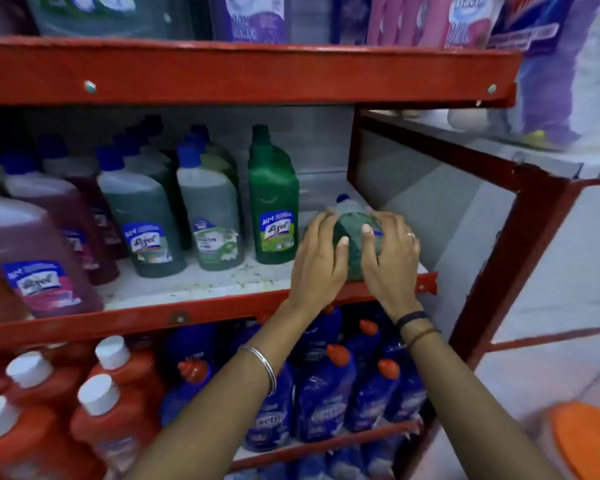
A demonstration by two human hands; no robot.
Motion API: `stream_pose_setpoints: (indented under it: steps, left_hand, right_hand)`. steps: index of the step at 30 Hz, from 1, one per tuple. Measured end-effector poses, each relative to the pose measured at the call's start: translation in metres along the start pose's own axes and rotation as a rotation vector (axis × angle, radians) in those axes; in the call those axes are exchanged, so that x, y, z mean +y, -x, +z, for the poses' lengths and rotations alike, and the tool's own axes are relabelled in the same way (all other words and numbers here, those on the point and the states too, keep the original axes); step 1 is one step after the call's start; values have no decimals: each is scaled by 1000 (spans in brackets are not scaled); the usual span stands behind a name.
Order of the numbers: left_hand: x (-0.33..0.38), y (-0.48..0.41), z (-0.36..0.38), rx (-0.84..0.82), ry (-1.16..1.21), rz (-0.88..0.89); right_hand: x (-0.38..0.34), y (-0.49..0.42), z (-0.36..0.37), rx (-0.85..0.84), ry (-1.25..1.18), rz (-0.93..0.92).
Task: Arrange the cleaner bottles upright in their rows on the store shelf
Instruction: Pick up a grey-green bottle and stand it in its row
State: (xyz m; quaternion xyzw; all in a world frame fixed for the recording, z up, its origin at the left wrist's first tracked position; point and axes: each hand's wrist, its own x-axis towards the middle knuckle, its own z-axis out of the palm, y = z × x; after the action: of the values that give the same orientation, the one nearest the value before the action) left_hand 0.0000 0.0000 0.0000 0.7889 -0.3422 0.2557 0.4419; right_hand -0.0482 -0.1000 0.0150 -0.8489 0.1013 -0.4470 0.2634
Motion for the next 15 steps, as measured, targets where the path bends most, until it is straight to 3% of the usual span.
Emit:
stream_pose_setpoints:
  steps: [3, 6, 12, 15]
  left_hand:
    - [2, -7, 25, -88, -40, -204]
    - [8, -15, 38, -167, -1, -435]
    - [16, -41, 36, -107, 208, -747]
    - [19, -55, 27, -23, 464, -881]
  right_hand:
    - [19, -11, 6, -108, 96, 103]
    - [30, -24, 10, -277, 44, 258]
    - [31, -68, 11, -532, -35, 471]
    - [26, -78, 15, -589, -197, 593]
